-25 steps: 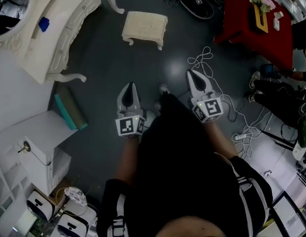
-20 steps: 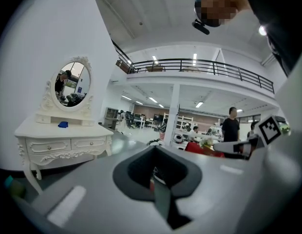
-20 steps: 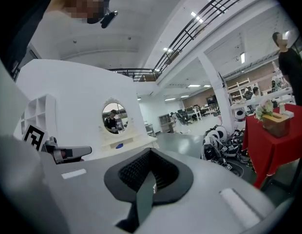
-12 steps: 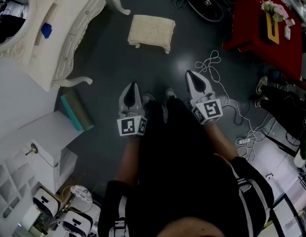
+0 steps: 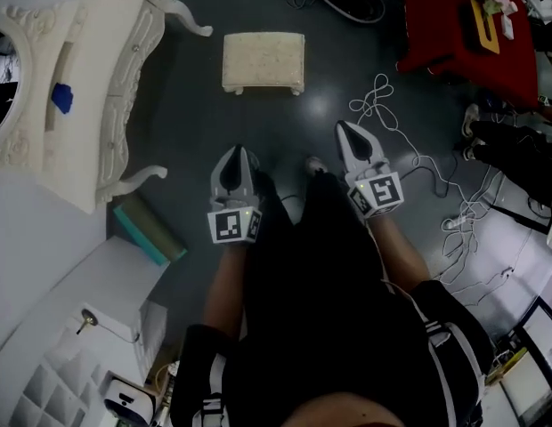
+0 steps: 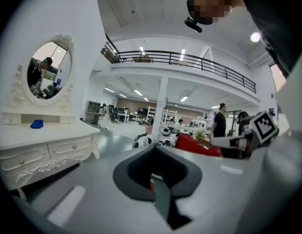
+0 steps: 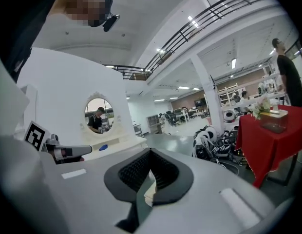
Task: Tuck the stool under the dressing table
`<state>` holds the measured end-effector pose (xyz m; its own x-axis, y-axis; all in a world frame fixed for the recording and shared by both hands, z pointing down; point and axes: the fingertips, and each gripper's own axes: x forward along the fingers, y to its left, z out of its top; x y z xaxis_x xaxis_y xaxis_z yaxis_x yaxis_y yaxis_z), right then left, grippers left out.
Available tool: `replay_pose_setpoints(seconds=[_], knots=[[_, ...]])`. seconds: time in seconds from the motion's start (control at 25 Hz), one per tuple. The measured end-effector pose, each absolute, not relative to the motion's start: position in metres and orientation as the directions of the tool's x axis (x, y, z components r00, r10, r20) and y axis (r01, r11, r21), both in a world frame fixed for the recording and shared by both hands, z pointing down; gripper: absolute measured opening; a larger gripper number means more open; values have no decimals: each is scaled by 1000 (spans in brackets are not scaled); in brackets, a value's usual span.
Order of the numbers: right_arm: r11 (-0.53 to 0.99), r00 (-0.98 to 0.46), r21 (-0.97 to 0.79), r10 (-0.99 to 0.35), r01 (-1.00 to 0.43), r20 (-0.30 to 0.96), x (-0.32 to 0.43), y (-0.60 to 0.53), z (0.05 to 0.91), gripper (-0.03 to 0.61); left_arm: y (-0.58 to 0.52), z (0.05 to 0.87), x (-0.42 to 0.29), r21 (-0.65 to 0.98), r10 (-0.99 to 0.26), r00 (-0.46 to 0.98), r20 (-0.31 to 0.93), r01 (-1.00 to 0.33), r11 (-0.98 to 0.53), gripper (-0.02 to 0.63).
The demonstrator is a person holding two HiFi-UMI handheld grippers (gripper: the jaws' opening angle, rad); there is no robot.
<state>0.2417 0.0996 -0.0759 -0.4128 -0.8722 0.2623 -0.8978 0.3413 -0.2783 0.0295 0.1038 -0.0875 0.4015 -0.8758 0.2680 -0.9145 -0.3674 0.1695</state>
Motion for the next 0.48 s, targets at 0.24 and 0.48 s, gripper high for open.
replay_pose_setpoints(seconds=[0.24, 0.48], knots=[[214, -292, -290, -920, -933, 260, 207, 85, -65, -3, 69, -67, -8, 179, -795, 535, 286, -845, -504, 8], [141, -230, -301, -931, -943, 282, 191, 84, -27, -3, 54, -28, -31, 166, -749, 587, 307, -808, -565, 8]])
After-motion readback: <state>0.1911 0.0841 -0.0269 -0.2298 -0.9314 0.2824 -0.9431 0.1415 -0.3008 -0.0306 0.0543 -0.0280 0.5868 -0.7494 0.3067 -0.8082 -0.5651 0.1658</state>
